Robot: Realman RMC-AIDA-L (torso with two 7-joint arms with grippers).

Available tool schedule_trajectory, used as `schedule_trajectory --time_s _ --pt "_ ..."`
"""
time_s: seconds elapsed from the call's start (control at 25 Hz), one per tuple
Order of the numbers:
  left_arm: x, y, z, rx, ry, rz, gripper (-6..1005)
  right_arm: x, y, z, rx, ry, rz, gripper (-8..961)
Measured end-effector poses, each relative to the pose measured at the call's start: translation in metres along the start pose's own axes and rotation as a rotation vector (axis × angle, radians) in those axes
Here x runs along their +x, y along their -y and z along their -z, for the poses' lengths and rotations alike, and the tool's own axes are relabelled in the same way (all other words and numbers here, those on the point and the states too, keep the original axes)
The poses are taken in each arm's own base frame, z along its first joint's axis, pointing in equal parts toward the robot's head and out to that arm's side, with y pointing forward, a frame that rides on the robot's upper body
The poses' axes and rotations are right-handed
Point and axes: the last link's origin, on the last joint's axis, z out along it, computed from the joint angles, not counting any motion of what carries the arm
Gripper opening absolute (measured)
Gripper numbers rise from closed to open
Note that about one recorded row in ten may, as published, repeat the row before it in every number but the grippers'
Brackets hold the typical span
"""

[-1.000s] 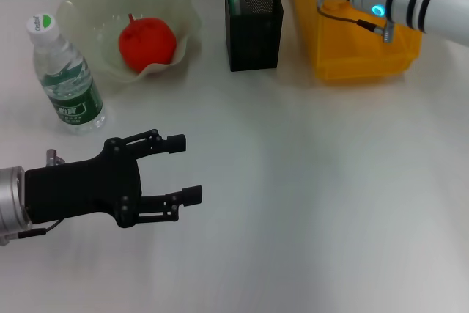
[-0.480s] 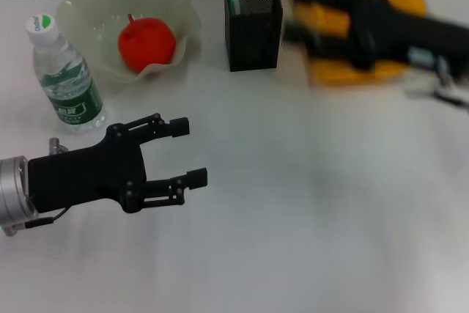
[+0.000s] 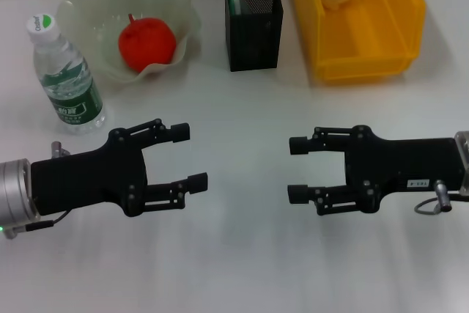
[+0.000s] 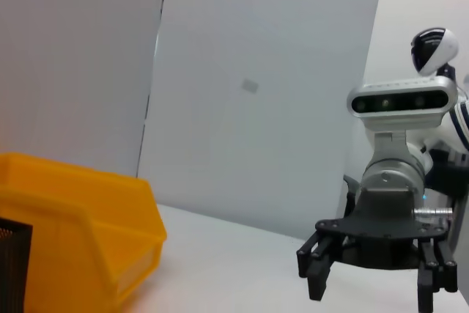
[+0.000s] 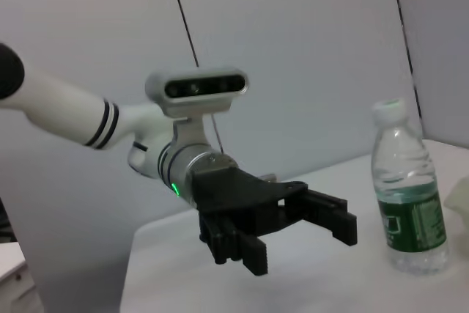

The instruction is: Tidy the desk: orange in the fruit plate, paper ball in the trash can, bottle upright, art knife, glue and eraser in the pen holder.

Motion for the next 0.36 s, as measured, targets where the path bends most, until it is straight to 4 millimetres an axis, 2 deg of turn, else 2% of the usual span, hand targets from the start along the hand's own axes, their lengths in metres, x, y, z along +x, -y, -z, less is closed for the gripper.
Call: schedule_trajectory --time_s 0.36 --pt "-0.0026 0.0001 0.0025 -0.004 0.025 0.013 844 0.0030 -0.0010 0.0000 0.004 -0.004 0.012 776"
